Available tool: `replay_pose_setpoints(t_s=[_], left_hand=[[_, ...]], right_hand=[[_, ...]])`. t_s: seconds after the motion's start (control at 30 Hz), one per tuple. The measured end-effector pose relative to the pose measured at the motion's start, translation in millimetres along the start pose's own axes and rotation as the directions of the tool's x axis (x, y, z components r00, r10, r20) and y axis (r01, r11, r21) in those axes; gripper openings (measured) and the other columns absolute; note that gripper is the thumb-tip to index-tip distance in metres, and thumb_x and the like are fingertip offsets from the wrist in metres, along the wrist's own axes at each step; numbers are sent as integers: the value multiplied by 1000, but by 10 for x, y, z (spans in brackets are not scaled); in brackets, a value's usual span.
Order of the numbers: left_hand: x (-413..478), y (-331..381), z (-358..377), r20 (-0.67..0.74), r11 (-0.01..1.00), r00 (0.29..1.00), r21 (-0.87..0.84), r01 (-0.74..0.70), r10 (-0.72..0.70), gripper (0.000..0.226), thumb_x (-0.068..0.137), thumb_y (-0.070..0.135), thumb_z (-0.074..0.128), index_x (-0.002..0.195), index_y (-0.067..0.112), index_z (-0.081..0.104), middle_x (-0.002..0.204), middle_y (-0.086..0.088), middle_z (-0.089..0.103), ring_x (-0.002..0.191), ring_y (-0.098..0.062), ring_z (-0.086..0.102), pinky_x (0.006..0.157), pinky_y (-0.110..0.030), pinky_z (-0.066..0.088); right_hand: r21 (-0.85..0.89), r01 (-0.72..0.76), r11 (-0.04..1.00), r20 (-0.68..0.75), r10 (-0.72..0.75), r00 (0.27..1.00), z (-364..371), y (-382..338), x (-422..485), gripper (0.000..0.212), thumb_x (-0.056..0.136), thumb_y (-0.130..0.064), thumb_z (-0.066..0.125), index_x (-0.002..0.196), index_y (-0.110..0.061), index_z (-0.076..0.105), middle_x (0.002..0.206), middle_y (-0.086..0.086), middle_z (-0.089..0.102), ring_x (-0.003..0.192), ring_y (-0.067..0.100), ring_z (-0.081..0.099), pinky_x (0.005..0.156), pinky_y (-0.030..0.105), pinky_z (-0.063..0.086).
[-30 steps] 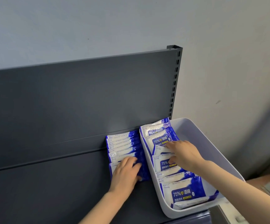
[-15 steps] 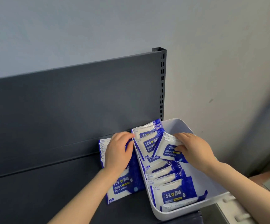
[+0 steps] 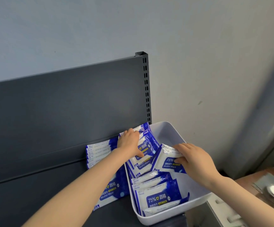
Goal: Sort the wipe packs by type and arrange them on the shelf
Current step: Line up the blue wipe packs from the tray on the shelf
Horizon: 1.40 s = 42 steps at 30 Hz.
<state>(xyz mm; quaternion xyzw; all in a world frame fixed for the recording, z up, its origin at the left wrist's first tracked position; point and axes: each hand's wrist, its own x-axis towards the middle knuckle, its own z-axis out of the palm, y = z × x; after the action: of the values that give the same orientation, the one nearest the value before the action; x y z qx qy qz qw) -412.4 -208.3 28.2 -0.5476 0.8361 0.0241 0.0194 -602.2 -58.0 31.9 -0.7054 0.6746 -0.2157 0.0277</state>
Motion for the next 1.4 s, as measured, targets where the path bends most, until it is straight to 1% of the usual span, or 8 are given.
replay_pose_setpoints(t_s=[0.2,0.47,0.67,0.77,1.0,1.17,1.3,1.4], left_hand=[[-107,89,-34,18,998,1000,-56,25,-24,67,75,42,77,129,22,43,126,-1,58,109,-25,59,74,-35,47],[-594,-297,-570,-243,828,938,-555,73,-246,37,75,34,76,95,22,47,94,7,64,84,-19,62,73,-42,52],[-1133,-1145,-594,-82,756,921,-601,259,-380,28,75,21,76,92,21,54,91,6,65,81,-16,65,74,-43,54],[-1348,-1294,-249,123,854,949,-412,316,-292,30,71,26,76,92,23,54,92,5,62,84,-20,61,75,-38,50],[-1495,-901,409,441,943,897,-302,143,5,56,70,27,80,119,21,56,112,7,58,97,-15,55,79,-27,47],[-1325,-917,469,278,943,958,-296,153,-68,86,74,25,79,146,36,33,144,9,44,127,-16,47,100,-31,45],[-1227,-1021,350,195,922,980,-368,119,-49,52,79,20,76,124,29,52,125,4,59,110,-14,56,87,-28,48],[-1225,-1153,366,9,921,989,-368,-133,146,22,88,18,67,93,33,51,112,-1,62,96,-12,61,83,-28,53]], right_hand=[[33,10,999,37,-11,999,-1,48,-28,24,90,-28,59,113,-24,59,113,-11,65,101,12,59,74,23,44],[156,42,987,-10,-41,999,35,-86,172,24,84,-17,65,108,-20,61,107,-10,65,91,7,54,62,16,32],[263,43,964,-76,-24,997,82,-366,302,24,85,-12,65,109,-16,62,109,-4,66,98,20,58,65,22,35],[301,32,953,-81,-8,997,131,-526,307,25,87,-17,64,112,-18,59,108,-9,62,98,16,58,70,23,38],[308,36,951,-68,-16,998,128,-899,346,23,89,-21,62,111,-19,57,107,-9,62,91,9,54,66,19,41],[297,46,954,-28,-40,999,81,-1135,300,18,90,-22,61,107,-21,55,104,-15,59,96,10,56,73,30,50],[242,114,964,25,-124,992,47,-1408,343,21,91,-23,59,111,-22,55,113,-9,62,104,13,55,76,28,46],[193,227,955,221,-268,938,26,-1634,337,30,91,-28,59,120,-24,52,122,-10,58,112,10,52,82,25,44]])
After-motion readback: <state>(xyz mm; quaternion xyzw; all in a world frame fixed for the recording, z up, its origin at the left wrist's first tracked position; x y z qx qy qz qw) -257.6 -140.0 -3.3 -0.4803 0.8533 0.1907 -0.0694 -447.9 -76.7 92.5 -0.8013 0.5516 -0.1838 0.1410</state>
